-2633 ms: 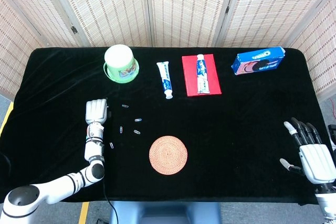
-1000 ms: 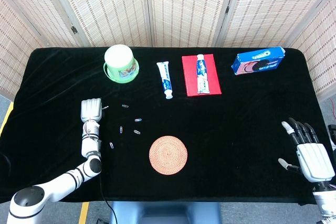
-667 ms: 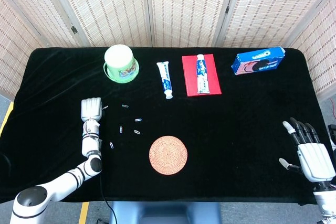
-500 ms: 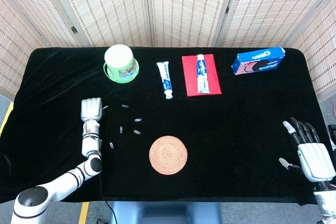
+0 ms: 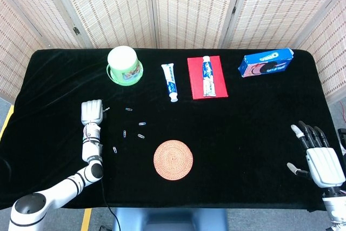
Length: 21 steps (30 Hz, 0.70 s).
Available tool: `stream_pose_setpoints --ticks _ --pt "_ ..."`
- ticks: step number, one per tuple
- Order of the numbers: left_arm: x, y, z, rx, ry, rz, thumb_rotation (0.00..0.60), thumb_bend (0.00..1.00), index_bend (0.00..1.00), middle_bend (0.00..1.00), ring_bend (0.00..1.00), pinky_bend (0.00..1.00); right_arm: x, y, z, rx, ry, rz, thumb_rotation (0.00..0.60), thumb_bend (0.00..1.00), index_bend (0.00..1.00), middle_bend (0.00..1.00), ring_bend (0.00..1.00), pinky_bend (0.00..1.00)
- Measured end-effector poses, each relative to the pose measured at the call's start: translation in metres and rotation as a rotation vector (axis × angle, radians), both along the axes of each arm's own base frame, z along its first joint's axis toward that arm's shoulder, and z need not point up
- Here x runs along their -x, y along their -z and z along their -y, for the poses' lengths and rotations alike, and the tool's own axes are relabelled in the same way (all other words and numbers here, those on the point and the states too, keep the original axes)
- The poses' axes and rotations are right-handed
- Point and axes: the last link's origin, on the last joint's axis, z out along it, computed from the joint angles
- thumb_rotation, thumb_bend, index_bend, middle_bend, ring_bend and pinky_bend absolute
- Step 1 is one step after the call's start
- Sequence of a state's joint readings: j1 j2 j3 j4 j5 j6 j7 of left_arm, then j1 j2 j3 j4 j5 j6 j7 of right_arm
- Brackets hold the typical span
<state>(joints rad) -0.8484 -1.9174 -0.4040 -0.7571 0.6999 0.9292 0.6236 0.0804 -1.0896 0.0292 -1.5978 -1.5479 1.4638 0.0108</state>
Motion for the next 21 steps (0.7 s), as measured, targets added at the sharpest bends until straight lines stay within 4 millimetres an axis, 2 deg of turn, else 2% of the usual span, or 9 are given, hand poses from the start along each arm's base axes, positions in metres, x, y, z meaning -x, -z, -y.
stream_pose_setpoints --ticks 10,16,21 --pt "-0.006 -0.012 0.013 -0.003 0.011 0.081 0.6 0.75 0.87 1.0 1.0 1.0 -0.001 0.0 -0.001 -0.005 -0.009 0.004 0.6 0.18 0.0 0.0 0.0 0.0" --pt "-0.031 -0.017 0.037 0.027 0.056 0.22 0.6 0.76 0.87 1.0 1.0 1.0 -0.005 0.003 -0.002 -0.024 -0.028 0.007 0.6 0.18 0.0 0.0 0.0 0.0" --pt "-0.059 -0.02 0.071 0.081 0.086 0.371 0.6 0.77 0.87 1.0 1.0 1.0 -0.007 0.001 -0.005 -0.027 -0.047 0.02 0.6 0.18 0.0 0.0 0.0 0.0"
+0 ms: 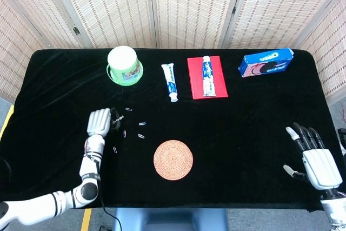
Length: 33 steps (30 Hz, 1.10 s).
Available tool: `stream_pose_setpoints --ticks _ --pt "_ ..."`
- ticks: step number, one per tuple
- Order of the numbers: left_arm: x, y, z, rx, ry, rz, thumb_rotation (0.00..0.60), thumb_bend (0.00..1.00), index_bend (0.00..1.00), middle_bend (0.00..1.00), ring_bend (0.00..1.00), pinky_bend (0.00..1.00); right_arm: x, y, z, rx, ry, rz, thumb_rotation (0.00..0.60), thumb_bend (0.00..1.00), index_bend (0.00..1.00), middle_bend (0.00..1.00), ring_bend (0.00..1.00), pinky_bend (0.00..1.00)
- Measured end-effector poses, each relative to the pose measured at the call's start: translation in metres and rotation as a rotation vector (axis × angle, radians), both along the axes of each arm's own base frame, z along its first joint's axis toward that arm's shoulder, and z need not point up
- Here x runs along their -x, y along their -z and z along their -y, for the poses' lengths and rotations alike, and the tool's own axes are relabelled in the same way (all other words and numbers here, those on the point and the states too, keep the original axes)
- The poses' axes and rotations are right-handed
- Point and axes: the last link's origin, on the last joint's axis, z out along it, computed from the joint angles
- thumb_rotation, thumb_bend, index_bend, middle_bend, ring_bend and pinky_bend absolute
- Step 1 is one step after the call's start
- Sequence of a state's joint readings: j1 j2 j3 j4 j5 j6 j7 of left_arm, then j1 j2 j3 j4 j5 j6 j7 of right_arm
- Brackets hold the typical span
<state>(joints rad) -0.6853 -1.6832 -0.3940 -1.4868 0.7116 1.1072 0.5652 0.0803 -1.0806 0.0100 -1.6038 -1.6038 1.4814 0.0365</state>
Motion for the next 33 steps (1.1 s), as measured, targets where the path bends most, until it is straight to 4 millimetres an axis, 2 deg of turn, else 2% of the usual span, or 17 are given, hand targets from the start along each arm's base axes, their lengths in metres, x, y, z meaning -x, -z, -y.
stream_pose_setpoints --ticks 8,13,20,33 --pt "-0.026 0.002 0.059 0.098 0.005 0.168 0.6 0.78 0.87 1.0 1.0 1.0 -0.005 -0.003 -0.011 -0.008 -0.048 0.013 0.6 0.18 0.0 0.0 0.0 0.0" --pt "-0.032 0.014 0.082 0.13 0.014 0.197 0.6 0.78 0.87 1.0 1.0 1.0 -0.008 -0.005 -0.02 -0.011 -0.081 0.023 0.6 0.18 0.0 0.0 0.0 0.0" --pt "-0.025 0.026 0.078 0.098 0.03 0.17 0.6 0.77 0.87 1.0 1.0 1.0 -0.009 -0.009 -0.03 -0.005 -0.101 0.032 0.6 0.18 0.0 0.0 0.0 0.0" --pt "0.005 0.03 0.063 0.05 0.017 0.154 0.6 0.77 0.87 1.0 1.0 1.0 -0.006 -0.01 -0.028 0.014 -0.082 0.027 0.6 0.18 0.0 0.0 0.0 0.0"
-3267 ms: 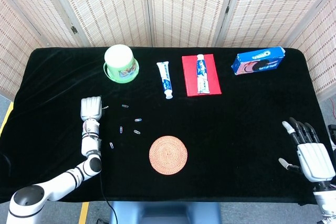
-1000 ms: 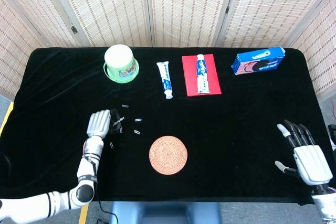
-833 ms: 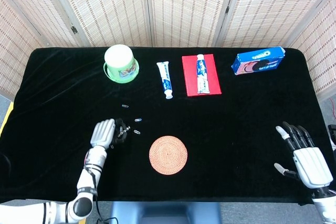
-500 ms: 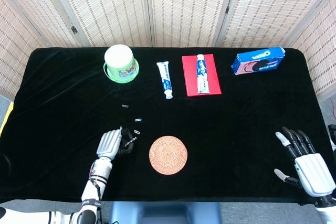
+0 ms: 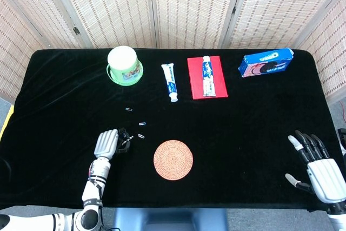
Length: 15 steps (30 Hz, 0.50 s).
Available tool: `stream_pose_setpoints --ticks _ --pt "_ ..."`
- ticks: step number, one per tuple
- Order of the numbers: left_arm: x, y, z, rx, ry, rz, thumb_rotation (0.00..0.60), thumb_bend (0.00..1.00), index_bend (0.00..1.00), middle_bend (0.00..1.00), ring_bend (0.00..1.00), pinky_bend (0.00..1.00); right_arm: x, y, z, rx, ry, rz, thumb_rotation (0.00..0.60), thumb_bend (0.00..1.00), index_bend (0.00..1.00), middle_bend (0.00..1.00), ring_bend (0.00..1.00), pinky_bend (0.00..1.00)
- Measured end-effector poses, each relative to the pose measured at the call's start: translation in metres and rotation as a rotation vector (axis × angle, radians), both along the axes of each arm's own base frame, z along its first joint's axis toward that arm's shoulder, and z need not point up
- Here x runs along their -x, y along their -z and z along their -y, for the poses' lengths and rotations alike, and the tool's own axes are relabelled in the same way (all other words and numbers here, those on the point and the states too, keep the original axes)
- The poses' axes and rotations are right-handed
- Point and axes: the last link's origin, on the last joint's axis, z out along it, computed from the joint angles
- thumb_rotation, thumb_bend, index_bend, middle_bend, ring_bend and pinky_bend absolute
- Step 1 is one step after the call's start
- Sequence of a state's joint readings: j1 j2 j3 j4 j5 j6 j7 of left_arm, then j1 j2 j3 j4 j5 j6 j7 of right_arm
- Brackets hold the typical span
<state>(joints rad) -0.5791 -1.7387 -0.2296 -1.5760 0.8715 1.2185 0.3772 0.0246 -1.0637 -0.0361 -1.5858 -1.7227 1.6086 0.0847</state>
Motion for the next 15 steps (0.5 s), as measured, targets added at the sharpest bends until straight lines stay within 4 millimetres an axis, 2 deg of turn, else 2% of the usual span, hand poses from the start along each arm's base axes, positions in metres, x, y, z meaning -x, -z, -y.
stream_pose_setpoints --ticks 15 --pt "0.026 -0.004 0.0 -0.045 -0.014 -0.004 0.6 0.77 0.87 1.0 1.0 1.0 0.0 0.002 0.001 -0.001 0.003 -0.008 0.6 0.18 0.0 0.0 0.0 0.0"
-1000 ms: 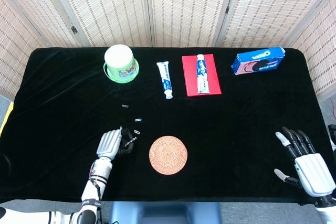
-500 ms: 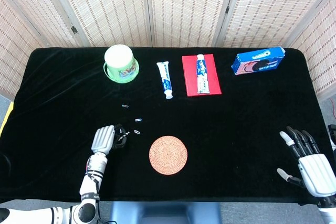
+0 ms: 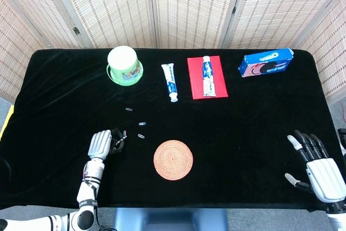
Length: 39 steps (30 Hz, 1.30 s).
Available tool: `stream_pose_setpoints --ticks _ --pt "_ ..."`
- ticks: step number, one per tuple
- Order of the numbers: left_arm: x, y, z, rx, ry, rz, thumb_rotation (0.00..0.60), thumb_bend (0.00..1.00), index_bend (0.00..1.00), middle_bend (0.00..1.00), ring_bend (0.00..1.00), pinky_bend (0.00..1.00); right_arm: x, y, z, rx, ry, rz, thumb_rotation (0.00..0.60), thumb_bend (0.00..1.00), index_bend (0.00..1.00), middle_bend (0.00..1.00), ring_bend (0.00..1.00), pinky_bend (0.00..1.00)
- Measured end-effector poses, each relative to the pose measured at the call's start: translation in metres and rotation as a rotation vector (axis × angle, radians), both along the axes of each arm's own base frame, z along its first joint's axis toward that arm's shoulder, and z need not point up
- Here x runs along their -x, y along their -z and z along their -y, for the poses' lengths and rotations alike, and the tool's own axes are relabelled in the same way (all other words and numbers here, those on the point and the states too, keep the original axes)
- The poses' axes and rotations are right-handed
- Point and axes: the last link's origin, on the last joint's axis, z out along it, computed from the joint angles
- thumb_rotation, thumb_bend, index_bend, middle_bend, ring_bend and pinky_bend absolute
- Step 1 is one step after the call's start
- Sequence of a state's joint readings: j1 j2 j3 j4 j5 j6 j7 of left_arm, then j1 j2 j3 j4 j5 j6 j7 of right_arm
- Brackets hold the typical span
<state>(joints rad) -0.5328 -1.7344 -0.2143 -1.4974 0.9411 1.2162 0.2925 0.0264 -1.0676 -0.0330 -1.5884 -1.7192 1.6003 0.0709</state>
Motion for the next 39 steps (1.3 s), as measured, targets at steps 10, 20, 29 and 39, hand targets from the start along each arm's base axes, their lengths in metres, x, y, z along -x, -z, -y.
stream_pose_setpoints --ticks 10,20,29,39 --pt "0.011 0.005 0.004 0.019 -0.034 0.02 0.6 0.77 0.87 1.0 1.0 1.0 -0.001 0.002 0.001 -0.001 -0.002 -0.005 0.6 0.18 0.0 0.0 0.0 0.0" --pt "-0.003 0.004 0.001 0.008 0.009 0.022 0.6 0.78 0.87 1.0 1.0 1.0 -0.001 0.001 0.001 0.001 -0.002 -0.001 0.6 0.18 0.0 0.0 0.0 0.0" --pt "-0.025 0.005 -0.02 0.009 0.039 0.034 0.6 0.78 0.87 1.0 1.0 1.0 0.002 -0.001 0.003 0.002 0.014 0.004 0.6 0.18 0.0 0.0 0.0 0.0" --pt "-0.023 0.021 -0.051 0.003 0.065 -0.013 0.6 0.78 0.87 1.0 1.0 1.0 0.008 -0.003 0.009 0.015 0.057 0.004 0.6 0.18 0.0 0.0 0.0 0.0"
